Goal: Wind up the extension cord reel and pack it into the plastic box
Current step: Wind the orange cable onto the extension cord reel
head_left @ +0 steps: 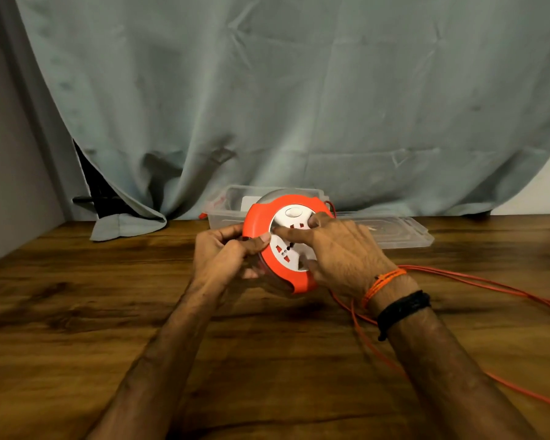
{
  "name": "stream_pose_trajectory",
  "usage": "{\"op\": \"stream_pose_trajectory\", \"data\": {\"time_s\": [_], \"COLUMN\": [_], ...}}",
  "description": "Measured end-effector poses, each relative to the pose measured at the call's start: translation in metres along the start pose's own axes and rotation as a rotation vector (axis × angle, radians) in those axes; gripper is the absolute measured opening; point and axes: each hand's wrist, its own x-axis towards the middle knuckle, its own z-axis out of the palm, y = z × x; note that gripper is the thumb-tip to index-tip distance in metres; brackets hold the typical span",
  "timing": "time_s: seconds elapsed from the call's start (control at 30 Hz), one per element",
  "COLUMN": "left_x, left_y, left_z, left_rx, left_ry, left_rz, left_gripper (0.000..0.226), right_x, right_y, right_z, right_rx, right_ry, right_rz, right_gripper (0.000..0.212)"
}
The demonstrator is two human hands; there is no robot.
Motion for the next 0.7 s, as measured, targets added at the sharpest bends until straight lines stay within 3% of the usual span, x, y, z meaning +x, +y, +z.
{"op": "stream_pose_trajectory", "data": {"time_s": [0.33,0.4,0.53,0.63,0.67,0.7], "left_x": [-0.002,-0.003,-0.002,-0.002,-0.003,-0.002], "left_y": [0.0,0.0,0.0,-0.001,-0.001,-0.002], "left_z": [0.003,0.005,0.008,0.009,0.01,0.01], "left_rx": [-0.004,0.001,0.01,0.03,0.033,0.036], "left_ry": [0.003,0.001,0.01,0.009,0.006,0.002], "left_rz": [0.043,0.062,0.089,0.093,0.092,0.09], "left_gripper": [0.031,0.032,0.028,0.03,0.034,0.037], "right_x": [-0.005,-0.008,-0.003,0.003,0.003,0.002], "right_y": [-0.009,-0.013,-0.02,-0.015,-0.013,-0.011], "right_z": [-0.001,0.0,0.009,0.034,0.047,0.056], "right_rx": [-0.049,0.043,0.458,0.724,0.812,0.844], "right_ry": [0.187,0.237,0.417,0.176,0.067,0.069], "right_rz": [0.057,0.169,0.477,0.656,0.651,0.628], "right_gripper": [0.062,0.061,0.063,0.068,0.077,0.092]}}
